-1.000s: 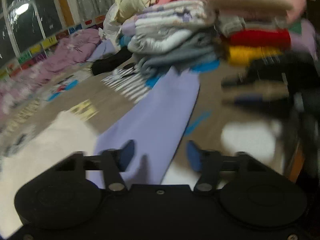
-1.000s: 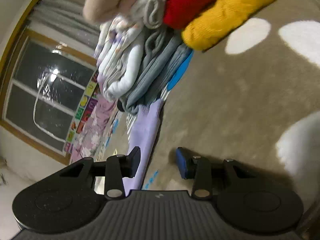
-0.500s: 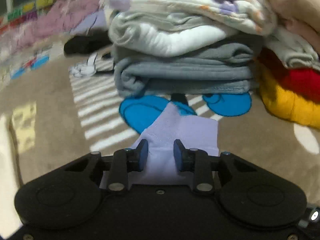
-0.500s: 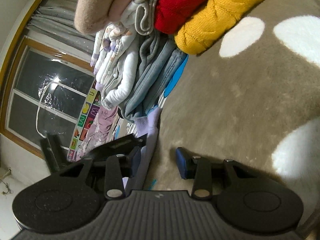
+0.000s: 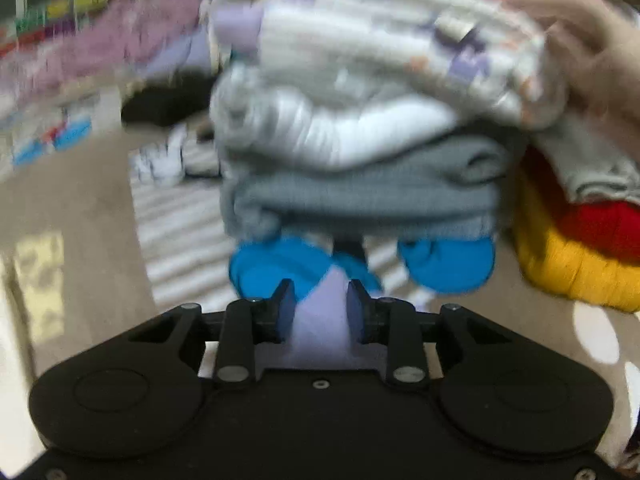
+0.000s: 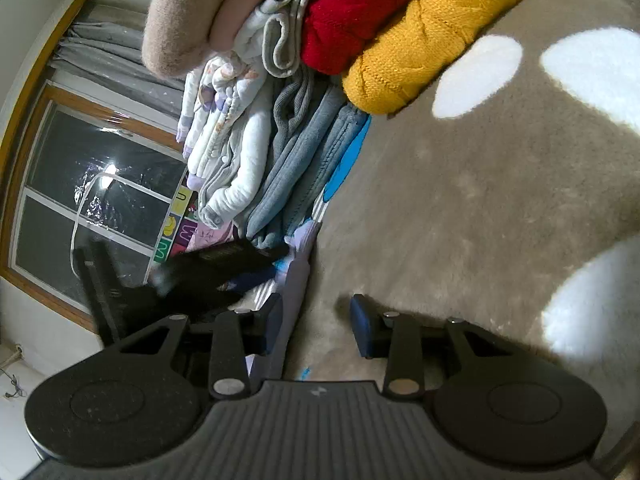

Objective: Fold clothes
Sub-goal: 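Grasp the lavender sleeve cuff beside the clothes stack with the left gripper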

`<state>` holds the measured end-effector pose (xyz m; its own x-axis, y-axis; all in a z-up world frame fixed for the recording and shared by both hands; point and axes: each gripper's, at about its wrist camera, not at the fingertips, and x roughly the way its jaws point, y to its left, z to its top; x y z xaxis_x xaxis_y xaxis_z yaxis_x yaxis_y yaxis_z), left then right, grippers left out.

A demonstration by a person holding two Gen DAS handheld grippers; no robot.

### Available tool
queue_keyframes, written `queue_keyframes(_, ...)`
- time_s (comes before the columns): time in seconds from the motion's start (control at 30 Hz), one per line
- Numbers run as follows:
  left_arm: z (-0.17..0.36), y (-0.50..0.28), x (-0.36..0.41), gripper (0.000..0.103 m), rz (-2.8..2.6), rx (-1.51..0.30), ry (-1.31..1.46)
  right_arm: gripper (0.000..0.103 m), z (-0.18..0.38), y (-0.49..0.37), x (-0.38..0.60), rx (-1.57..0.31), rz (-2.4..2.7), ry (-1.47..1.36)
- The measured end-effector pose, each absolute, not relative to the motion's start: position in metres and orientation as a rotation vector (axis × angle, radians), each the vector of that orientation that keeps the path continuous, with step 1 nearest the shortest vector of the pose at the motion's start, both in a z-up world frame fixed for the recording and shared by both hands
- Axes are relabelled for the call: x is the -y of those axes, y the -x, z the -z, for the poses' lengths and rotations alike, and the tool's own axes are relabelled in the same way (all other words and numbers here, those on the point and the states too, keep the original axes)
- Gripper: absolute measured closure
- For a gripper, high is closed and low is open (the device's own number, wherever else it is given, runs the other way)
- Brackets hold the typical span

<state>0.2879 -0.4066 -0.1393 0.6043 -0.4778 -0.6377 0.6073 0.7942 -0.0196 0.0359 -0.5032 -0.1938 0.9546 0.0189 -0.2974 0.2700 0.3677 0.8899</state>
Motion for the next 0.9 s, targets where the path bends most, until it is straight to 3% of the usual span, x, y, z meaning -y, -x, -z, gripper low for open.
queue_keyframes(0.2, 0.165, -0.288, 0.426, 0.076, 0.699, -0.735, -0.257, 0.066, 0.193, -0.037, 0.501, -0.278, 0.177, -1.170)
queue_keyframes(0.33, 0.149, -0.285, 0.401, 0.076, 0.708, -0.691, -0.116, 0.066, 0.193, -0.037, 0.502, -0.270, 0.179, -1.181)
queue_keyframes(0.43, 0.135, -0.270, 0.378, 0.071, 0.713, -0.654, -0.079, 0.066, 0.195, -0.033, 0.505, -0.250, 0.175, -1.213)
queue_keyframes(0.47, 0.132, -0.263, 0.372, 0.064, 0.714, -0.639, -0.089, 0.066, 0.196, -0.032, 0.506, -0.242, 0.174, -1.228)
queue_keyframes(0.53, 0.127, -0.247, 0.364, 0.054, 0.710, -0.619, -0.143, 0.066, 0.198, -0.030, 0.507, -0.230, 0.172, -1.251)
queue_keyframes(0.67, 0.129, -0.215, 0.364, 0.047, 0.719, -0.570, -0.329, 0.066, 0.199, -0.028, 0.510, -0.219, 0.169, -1.277)
queue_keyframes(0.9, 0.162, -0.177, 0.382, 0.047, 0.679, -0.495, -0.680, 0.066, 0.200, -0.015, 0.524, -0.176, 0.216, -1.309)
